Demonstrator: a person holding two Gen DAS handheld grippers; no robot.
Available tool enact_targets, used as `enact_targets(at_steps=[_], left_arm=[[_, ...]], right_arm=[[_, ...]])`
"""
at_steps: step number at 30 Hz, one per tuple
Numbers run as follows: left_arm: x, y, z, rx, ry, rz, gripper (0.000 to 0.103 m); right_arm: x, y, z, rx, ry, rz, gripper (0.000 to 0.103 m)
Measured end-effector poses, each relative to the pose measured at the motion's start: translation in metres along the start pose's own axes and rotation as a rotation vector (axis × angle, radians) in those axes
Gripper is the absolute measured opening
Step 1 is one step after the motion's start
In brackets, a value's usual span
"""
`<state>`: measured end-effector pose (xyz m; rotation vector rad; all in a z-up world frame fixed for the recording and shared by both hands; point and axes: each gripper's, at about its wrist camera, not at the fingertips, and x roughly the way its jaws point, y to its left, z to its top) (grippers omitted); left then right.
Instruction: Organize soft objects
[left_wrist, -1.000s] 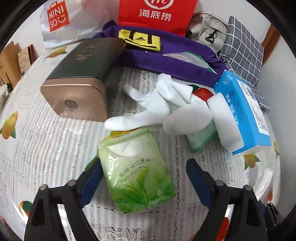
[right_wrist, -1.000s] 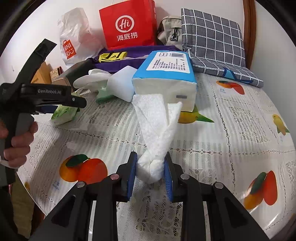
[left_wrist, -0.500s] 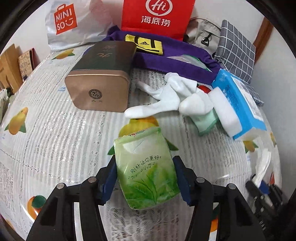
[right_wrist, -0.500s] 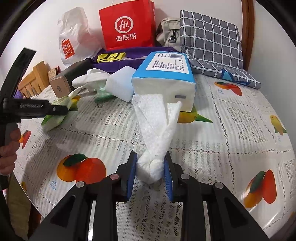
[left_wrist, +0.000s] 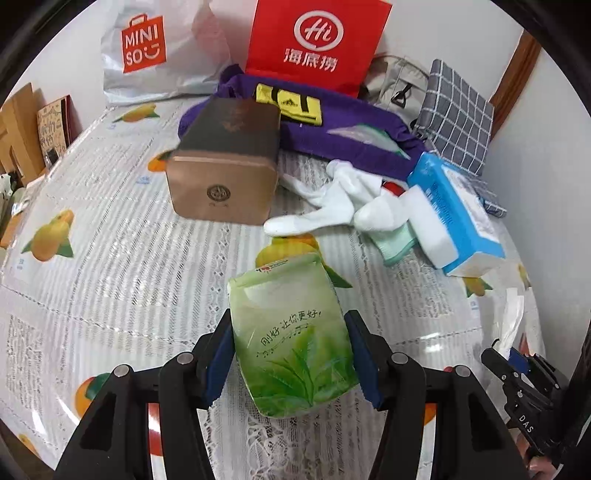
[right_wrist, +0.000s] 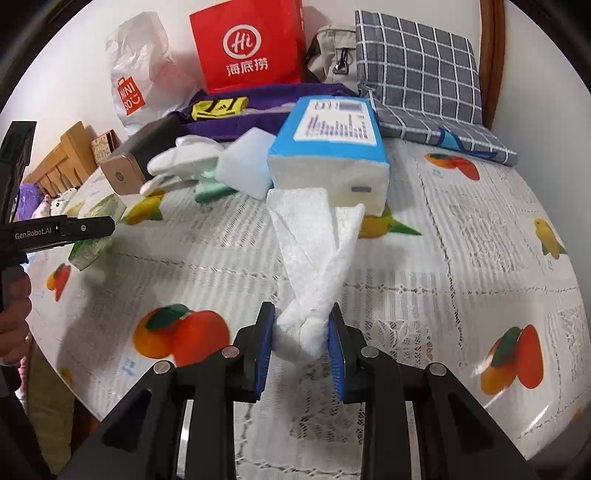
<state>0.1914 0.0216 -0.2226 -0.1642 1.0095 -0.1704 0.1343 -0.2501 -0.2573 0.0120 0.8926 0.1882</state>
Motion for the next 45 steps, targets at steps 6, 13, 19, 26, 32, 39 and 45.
enact_targets(at_steps=[6, 13, 19, 26, 32, 39, 45], left_arm=[[-0.024, -0.002, 0.009, 0.028, -0.055, 0.049, 0.055], [-0.048, 0.002, 0.024, 0.018, -0.091, 0.032, 0.056], [-0.063, 0.000, 0.032, 0.012, -0.119, 0.024, 0.056], [-0.074, -0.003, 0.044, 0.022, -0.143, 0.015, 0.056], [-0.084, -0.006, 0.057, 0.032, -0.170, 0.013, 0.056], [-0.089, -0.006, 0.075, 0.036, -0.191, 0.021, 0.056], [-0.092, -0.005, 0.087, 0.036, -0.207, 0.024, 0.056]], right_arm=[[-0.027, 0.010, 0.015, -0.014, -0.044, -0.007, 0.028], [-0.049, 0.015, 0.033, -0.023, -0.074, -0.023, 0.028], [-0.063, 0.015, 0.046, -0.012, -0.099, -0.015, 0.028], [-0.073, 0.013, 0.062, -0.013, -0.115, -0.030, 0.028], [-0.081, 0.010, 0.080, -0.016, -0.148, -0.036, 0.028], [-0.083, 0.011, 0.102, -0.022, -0.177, -0.041, 0.028], [-0.083, 0.012, 0.118, -0.035, -0.197, -0.043, 0.028]])
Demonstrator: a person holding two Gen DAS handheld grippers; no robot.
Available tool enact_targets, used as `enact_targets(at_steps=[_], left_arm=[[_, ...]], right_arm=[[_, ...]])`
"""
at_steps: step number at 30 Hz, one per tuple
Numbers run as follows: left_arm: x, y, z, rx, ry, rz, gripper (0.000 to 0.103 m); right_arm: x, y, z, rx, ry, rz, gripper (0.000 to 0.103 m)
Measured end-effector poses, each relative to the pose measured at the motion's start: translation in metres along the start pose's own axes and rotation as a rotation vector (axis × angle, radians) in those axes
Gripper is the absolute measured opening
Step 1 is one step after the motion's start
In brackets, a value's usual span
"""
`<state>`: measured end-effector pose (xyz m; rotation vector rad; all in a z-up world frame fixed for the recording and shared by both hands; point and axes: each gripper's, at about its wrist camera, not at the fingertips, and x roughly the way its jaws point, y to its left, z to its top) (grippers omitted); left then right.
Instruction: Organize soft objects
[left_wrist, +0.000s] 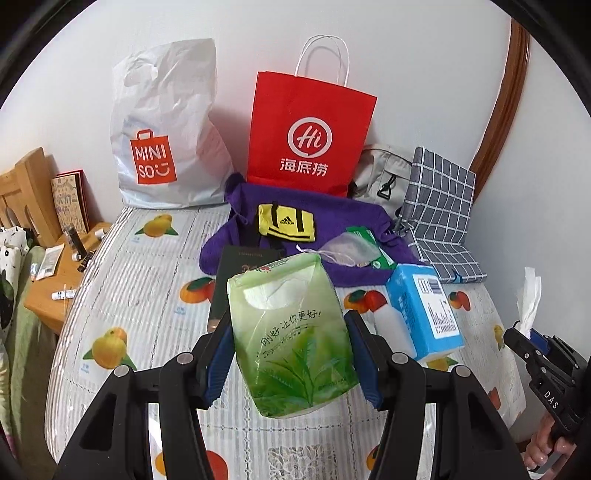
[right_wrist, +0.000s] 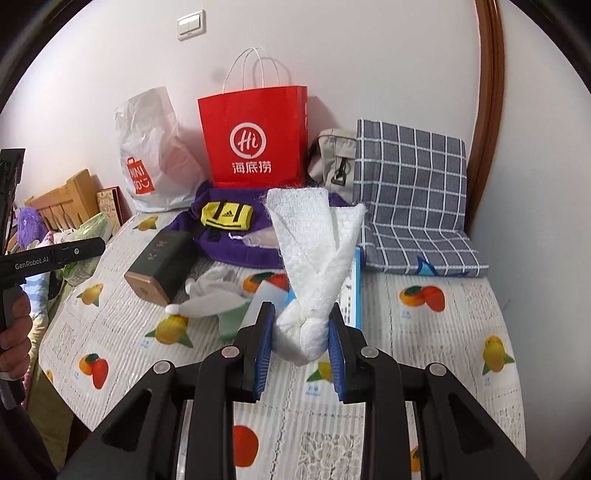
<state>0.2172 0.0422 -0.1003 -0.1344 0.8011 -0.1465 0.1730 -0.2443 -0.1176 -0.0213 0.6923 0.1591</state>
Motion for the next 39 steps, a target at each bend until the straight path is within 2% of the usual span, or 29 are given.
enact_targets(at_steps=[11, 19, 31, 39], left_arm=[[0.005, -0.004, 0.024, 0.001, -0.021, -0.001, 0.056], [0.013, -0.008, 0.040, 0.007, -0.031, -0.003, 0.056], [0.038, -0.015, 0.064, 0.022, -0.013, -0.007, 0.056], [0.056, -0.014, 0.082, 0.024, -0.011, -0.001, 0.056]], right_arm=[[0.007, -0.008, 0.027, 0.039, -0.033, 0.012, 0.028], [0.023, -0.007, 0.047, 0.023, -0.014, 0.030, 0.028], [0.051, 0.001, 0.076, 0.006, -0.004, 0.068, 0.028], [0.072, 0.000, 0.096, -0.001, -0.011, 0.059, 0.028]])
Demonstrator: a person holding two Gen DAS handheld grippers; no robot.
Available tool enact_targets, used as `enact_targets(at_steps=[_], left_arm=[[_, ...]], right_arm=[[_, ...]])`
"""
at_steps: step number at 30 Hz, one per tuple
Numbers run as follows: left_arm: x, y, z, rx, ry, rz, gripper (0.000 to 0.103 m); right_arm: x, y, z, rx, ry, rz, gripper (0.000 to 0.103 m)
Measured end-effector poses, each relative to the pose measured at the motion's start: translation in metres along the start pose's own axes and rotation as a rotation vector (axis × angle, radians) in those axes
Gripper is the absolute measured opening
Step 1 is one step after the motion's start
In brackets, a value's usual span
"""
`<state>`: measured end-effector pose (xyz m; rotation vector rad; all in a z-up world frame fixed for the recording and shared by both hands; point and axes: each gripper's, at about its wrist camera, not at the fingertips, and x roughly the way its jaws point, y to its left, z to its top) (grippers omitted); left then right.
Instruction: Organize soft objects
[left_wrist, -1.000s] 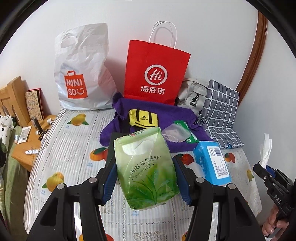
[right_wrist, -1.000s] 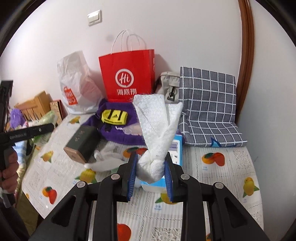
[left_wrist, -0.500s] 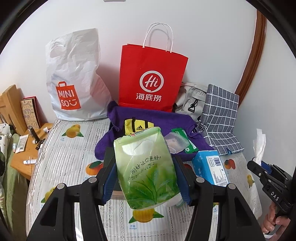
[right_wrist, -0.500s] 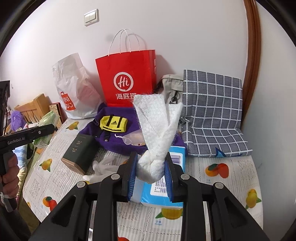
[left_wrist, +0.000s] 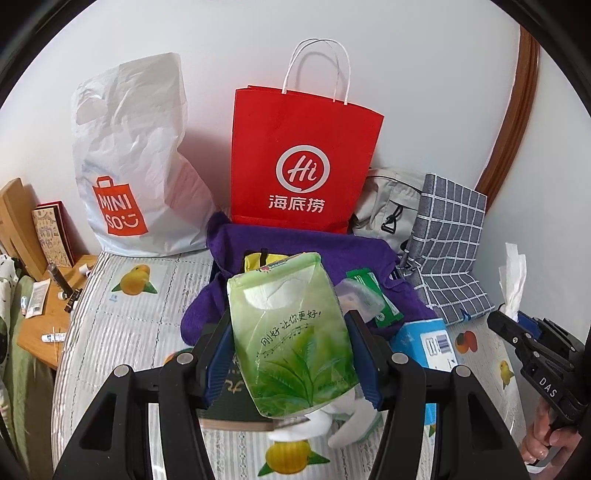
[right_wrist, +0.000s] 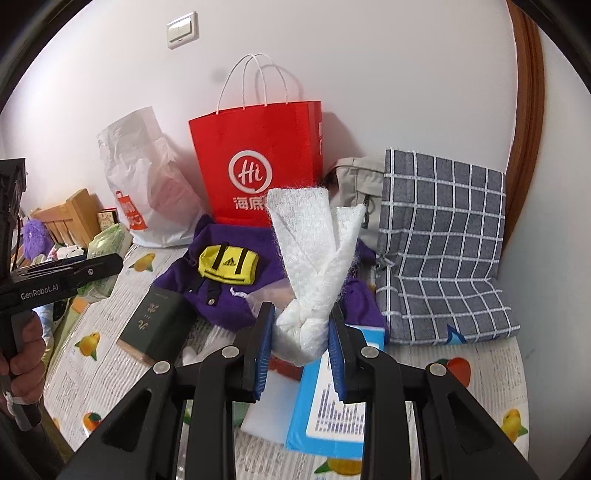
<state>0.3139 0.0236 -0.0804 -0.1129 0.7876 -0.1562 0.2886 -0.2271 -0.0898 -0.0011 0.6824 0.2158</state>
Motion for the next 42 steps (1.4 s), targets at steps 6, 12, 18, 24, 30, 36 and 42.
enact_targets(at_steps=[6, 12, 18, 24, 30, 36, 42], left_arm=[[0.017, 0.002, 0.008, -0.011, 0.016, -0.013, 0.056], [0.034, 0.006, 0.018, -0.022, 0.025, -0.009, 0.056], [0.050, 0.010, 0.028, -0.019, 0.038, 0.008, 0.056], [0.065, 0.016, 0.039, -0.048, 0.052, 0.003, 0.056], [0.090, 0.015, 0.050, -0.065, 0.078, -0.028, 0.056], [0.119, 0.016, 0.050, -0.074, 0.098, -0.047, 0.056], [0.144, 0.024, 0.050, -0.075, 0.150, -0.043, 0.056]], right_arm=[[0.019, -0.001, 0.015, 0.010, -0.007, 0.016, 0.028], [0.039, 0.000, 0.025, 0.005, 0.001, 0.028, 0.028], [0.057, 0.000, 0.035, -0.008, 0.007, 0.037, 0.028], [0.084, -0.008, 0.049, 0.012, 0.035, 0.081, 0.028], [0.104, -0.012, 0.062, 0.015, 0.035, 0.088, 0.028], [0.131, -0.015, 0.071, 0.020, 0.055, 0.110, 0.029], [0.178, -0.019, 0.053, 0.027, 0.158, 0.105, 0.028]])
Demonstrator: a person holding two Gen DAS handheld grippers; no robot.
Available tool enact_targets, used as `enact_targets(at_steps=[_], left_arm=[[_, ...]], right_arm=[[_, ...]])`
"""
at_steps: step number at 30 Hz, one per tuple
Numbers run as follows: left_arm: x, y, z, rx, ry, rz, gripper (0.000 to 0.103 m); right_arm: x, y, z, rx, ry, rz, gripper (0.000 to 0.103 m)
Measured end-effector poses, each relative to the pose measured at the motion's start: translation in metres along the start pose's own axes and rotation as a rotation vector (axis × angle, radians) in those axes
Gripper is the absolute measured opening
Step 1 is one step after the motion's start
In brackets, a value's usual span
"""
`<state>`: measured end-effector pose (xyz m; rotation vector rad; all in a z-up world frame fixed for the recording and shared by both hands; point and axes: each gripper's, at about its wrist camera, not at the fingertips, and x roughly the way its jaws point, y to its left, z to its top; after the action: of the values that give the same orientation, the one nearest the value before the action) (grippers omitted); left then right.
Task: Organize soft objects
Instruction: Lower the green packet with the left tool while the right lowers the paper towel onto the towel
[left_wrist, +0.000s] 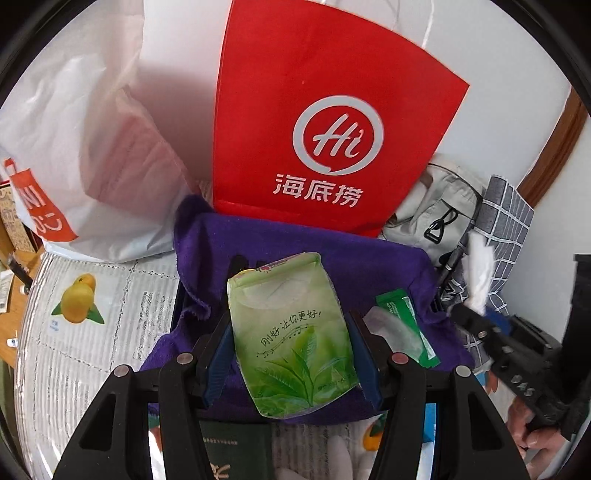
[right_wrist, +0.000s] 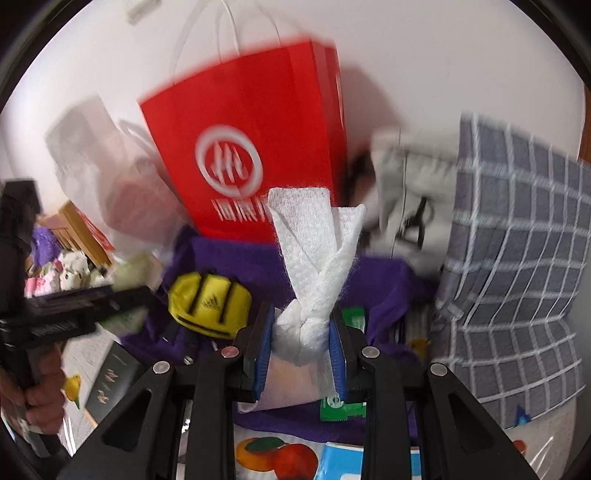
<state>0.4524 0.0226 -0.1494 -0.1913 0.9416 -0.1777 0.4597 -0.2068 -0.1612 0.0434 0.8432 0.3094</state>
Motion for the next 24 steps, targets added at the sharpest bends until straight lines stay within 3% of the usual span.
enact_targets(at_steps=[8, 13, 24], left_arm=[[0.040, 0.002, -0.006, -0.033, 0.116, -0.087, 0.056], [0.052, 0.006, -0.010, -0.045, 0.143, -0.046, 0.056], [0.066, 0.005, -0.014, -0.046, 0.174, -0.042, 0.057]], right_arm=[[0.039, -0.005, -0.009, -0.019, 0.106, 0.025, 0.028], [0.060, -0.010, -0.017, -0.010, 0.171, 0.027, 0.028], [0.086, -0.009, -0.028, 0.003, 0.253, 0.024, 0.028]])
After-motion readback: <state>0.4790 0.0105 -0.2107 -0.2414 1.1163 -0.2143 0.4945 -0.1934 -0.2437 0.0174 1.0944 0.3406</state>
